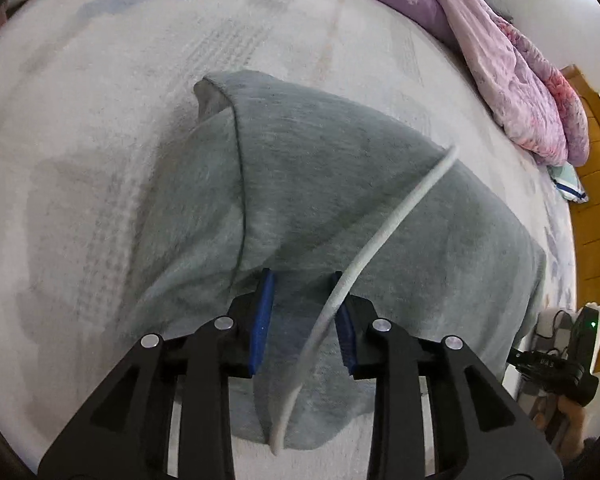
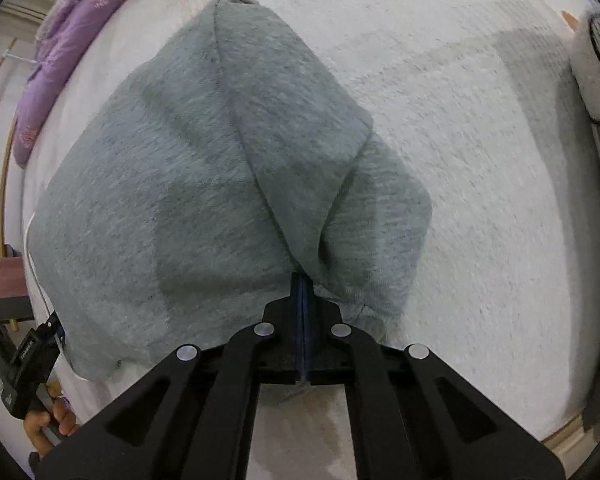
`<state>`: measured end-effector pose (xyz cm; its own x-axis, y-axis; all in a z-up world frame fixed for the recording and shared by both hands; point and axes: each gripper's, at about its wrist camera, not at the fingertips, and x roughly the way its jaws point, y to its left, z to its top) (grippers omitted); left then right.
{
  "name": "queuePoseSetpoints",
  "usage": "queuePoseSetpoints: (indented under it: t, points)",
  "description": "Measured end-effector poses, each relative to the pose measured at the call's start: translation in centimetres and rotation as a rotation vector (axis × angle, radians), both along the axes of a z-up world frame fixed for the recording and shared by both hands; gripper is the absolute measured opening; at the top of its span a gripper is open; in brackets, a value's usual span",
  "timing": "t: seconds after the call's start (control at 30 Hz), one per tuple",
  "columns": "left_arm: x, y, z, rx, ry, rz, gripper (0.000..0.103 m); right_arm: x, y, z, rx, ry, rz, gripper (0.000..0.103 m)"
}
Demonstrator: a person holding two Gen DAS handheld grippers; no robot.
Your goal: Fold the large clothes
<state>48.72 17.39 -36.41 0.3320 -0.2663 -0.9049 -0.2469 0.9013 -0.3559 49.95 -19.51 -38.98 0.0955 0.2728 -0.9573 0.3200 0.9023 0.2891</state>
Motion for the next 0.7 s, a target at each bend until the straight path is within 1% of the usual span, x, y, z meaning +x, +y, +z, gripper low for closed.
queuePoseSetpoints:
  t: [0.07, 0.13, 0.17, 0.2, 0.23, 0.27, 0.3, 0.4, 0.47, 0.5, 0.53, 0.57, 0.63, 0.7]
  points:
    - [0.6, 0.7, 0.1, -0.026, 0.016, 0.001, 0.031, 0.6, 1.1, 2.3, -0.017, -0.040, 0.013, 0.001]
    - [0.7, 1.6, 0.8, -0.070, 0.007, 0.024, 0.032, 1.6, 3.2, 5.2, 0.040, -0.118, 0.041, 0.001]
    - [0.7, 2.2, 1.2, -0.091, -0.001, 0.035, 0.035, 2.4, 4.9, 6.6, 0.054, -0.158, 0.073, 0.001]
    - [0.4, 3.1, 1.7, -0.115, -0.014, 0.059, 0.040, 3.2, 6.9, 7.8, 0.055, -0.197, 0.123, 0.001]
    - [0.1, 3.8, 2.1, -0.127, -0.026, 0.086, 0.055, 3.8, 8.3, 8.5, 0.058, -0.218, 0.156, 0.002]
    - [-0.5, 4.5, 2.5, -0.124, -0.036, 0.122, 0.066, 4.7, 10.2, 9.1, 0.069, -0.238, 0.199, 0.003]
    - [-0.9, 5.1, 2.7, -0.124, -0.039, 0.140, 0.066, 5.6, 11.9, 9.4, 0.080, -0.249, 0.232, 0.003]
    - [-1.8, 7.1, 2.3, -0.152, -0.006, 0.185, 0.066, 7.2, 14.4, 8.3, 0.067, -0.233, 0.264, 0.003]
    - [-2.4, 8.0, 1.9, -0.140, 0.013, 0.199, 0.066, 8.3, 15.3, 6.3, 0.025, -0.185, 0.263, 0.004]
    - [-2.7, 8.5, 1.6, -0.123, 0.024, 0.207, 0.066, 9.0, 15.2, 5.2, 0.035, -0.145, 0.259, 0.004]
    - [-2.9, 9.0, 1.4, -0.129, 0.029, 0.218, 0.067, 9.7, 15.4, 3.1, 0.069, -0.066, 0.251, 0.003]
    - [-3.1, 9.5, 1.2, -0.138, 0.033, 0.228, 0.071, 9.9, 15.5, 1.5, 0.092, -0.028, 0.244, 0.000]
    - [-3.3, 10.3, 0.5, -0.159, 0.043, 0.262, 0.073, 10.2, 15.7, 0.2, 0.119, -0.020, 0.227, 0.000]
    - [-3.2, 10.6, -0.1, -0.200, 0.051, 0.269, 0.073, 10.8, 15.3, 0.0, 0.143, 0.001, 0.208, 0.000]
